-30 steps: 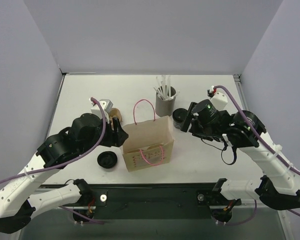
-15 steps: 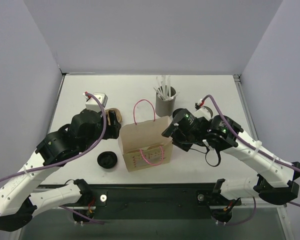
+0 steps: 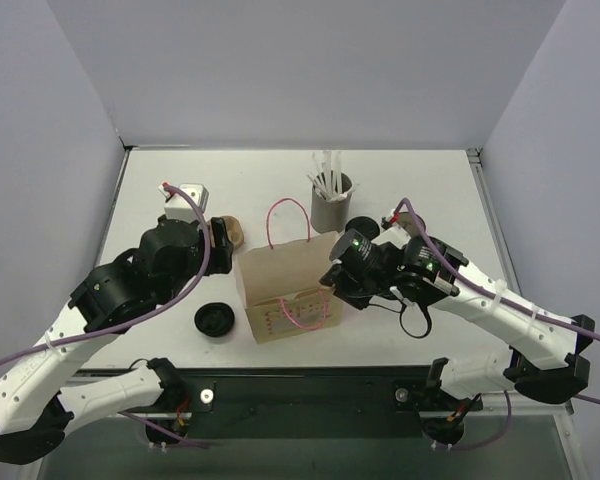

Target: Pack the takeout coffee

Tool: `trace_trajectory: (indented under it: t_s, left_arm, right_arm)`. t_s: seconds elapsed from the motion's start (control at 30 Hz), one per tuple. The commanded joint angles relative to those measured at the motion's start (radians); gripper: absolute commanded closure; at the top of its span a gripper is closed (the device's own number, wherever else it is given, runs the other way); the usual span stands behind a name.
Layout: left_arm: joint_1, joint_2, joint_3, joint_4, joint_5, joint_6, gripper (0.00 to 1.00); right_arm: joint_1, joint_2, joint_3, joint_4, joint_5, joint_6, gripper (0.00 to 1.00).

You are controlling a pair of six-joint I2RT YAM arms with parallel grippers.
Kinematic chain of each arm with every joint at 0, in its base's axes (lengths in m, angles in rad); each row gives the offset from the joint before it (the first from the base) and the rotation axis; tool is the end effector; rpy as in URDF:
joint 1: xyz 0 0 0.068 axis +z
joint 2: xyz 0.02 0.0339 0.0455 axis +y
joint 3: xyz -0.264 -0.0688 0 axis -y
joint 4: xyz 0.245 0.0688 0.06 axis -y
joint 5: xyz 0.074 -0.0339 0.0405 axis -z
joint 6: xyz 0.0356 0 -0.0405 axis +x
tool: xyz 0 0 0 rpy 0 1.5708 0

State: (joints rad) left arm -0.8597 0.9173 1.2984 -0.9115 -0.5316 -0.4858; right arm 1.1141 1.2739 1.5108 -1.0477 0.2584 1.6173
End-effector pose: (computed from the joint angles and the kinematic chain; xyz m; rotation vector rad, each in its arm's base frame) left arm 0.1148 -0.1056 0.4170 0.0656 2.0331 -0.2895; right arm 0.1147 0.2128 0.4032 0.7736 2.4706 0.9426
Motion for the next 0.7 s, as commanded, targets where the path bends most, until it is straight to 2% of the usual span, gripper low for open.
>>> trace_trajectory:
  t_s: [0.0, 0.17, 0.2, 0.27, 0.3, 0.33, 0.4, 0.5, 0.57, 0.63, 0.67]
  left_arm:
    - [0.016, 0.000, 0.035, -0.013, -0.034, 0.004, 0.29]
    - [0.040, 0.052, 0.136, -0.047, -0.025, 0.019, 0.29]
    - [0.047, 0.063, 0.157, -0.068, -0.028, 0.013, 0.29]
    - [0.063, 0.089, 0.189, -0.087, -0.013, 0.013, 0.30]
    - [0.088, 0.097, 0.218, -0.098, 0.016, 0.019, 0.30]
    - [0.102, 0.115, 0.235, -0.107, 0.034, 0.023, 0.30]
    - [0.152, 0.133, 0.271, -0.128, 0.106, 0.032, 0.30]
    - [0.204, 0.195, 0.312, -0.168, 0.186, 0.035, 0.30]
    - [0.228, 0.224, 0.335, -0.196, 0.220, 0.036, 0.30]
    - [0.266, 0.265, 0.369, -0.233, 0.234, 0.027, 0.30]
    - [0.278, 0.276, 0.375, -0.237, 0.267, 0.021, 0.31]
  right_arm:
    - [-0.011, 0.031, 0.008, -0.044, 0.065, -0.089, 0.71]
    - [-0.112, 0.090, 0.100, -0.043, 0.030, -0.368, 1.00]
    - [-0.137, 0.099, 0.117, -0.037, 0.007, -0.531, 1.00]
    - [-0.212, 0.133, 0.172, -0.019, -0.120, -0.716, 1.00]
    - [-0.221, 0.140, 0.181, 0.003, -0.164, -0.905, 1.00]
    - [-0.232, 0.157, 0.193, 0.023, -0.230, -1.012, 1.00]
    - [-0.290, 0.192, 0.247, 0.028, -0.429, -1.138, 1.00]
    - [-0.318, 0.264, 0.322, 0.000, -0.574, -1.319, 1.00]
    - [-0.316, 0.339, 0.391, -0.058, -0.642, -1.447, 1.00]
    - [-0.316, 0.453, 0.572, -0.144, -0.672, -1.505, 1.00]
    - [-0.318, 0.491, 0.641, -0.241, -0.667, -1.555, 1.00]
